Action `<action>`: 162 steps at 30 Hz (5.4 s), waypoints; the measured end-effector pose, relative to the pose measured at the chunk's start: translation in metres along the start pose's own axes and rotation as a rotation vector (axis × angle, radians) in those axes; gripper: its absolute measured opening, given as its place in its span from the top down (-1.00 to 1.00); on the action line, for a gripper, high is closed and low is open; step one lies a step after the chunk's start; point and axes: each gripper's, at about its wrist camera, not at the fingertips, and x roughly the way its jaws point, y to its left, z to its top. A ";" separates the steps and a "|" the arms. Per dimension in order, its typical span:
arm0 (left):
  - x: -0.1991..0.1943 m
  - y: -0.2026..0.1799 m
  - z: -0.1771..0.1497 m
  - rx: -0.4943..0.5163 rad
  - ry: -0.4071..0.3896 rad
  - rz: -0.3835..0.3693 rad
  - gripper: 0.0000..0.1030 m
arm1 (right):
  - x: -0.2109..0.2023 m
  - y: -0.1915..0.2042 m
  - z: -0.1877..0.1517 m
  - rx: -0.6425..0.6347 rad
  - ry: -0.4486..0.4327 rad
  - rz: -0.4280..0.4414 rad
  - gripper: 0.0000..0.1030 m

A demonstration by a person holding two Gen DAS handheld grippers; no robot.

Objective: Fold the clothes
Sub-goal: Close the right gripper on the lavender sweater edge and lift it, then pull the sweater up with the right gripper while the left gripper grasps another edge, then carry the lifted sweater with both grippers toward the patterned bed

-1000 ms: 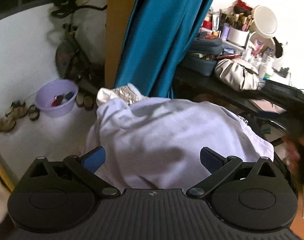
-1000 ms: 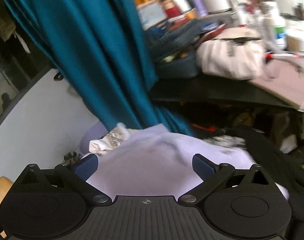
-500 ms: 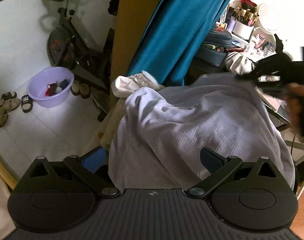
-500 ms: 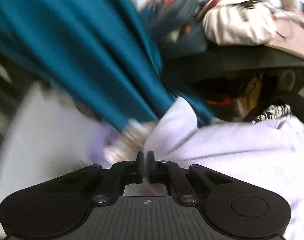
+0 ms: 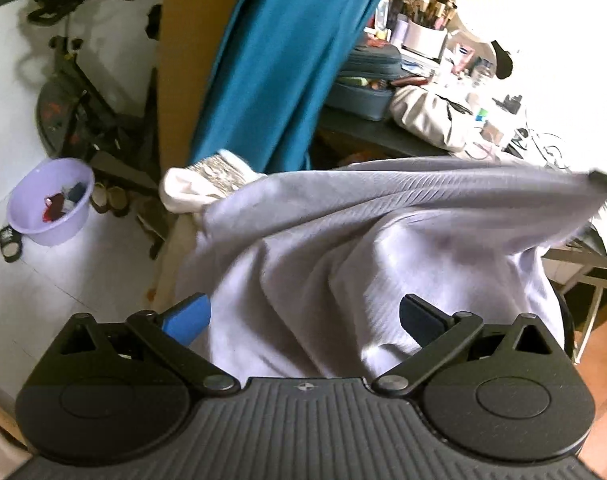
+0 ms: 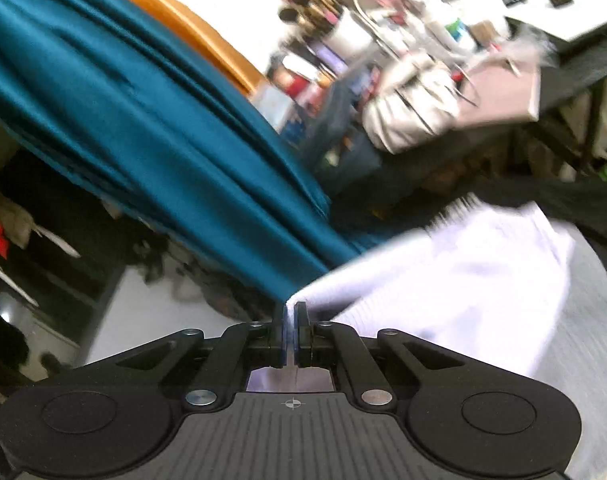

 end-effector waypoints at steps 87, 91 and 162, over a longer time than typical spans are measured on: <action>0.052 -0.069 0.019 0.182 0.104 0.001 -0.14 | 0.055 0.011 -0.074 -0.841 0.144 -0.284 -0.97; 0.047 -0.079 0.017 0.207 0.084 0.051 -0.07 | 0.083 -0.011 -0.061 -0.753 0.252 -0.217 -0.86; -0.135 -0.292 0.092 0.196 -0.976 -0.284 0.63 | -0.290 0.031 0.189 -0.312 -0.616 0.340 0.72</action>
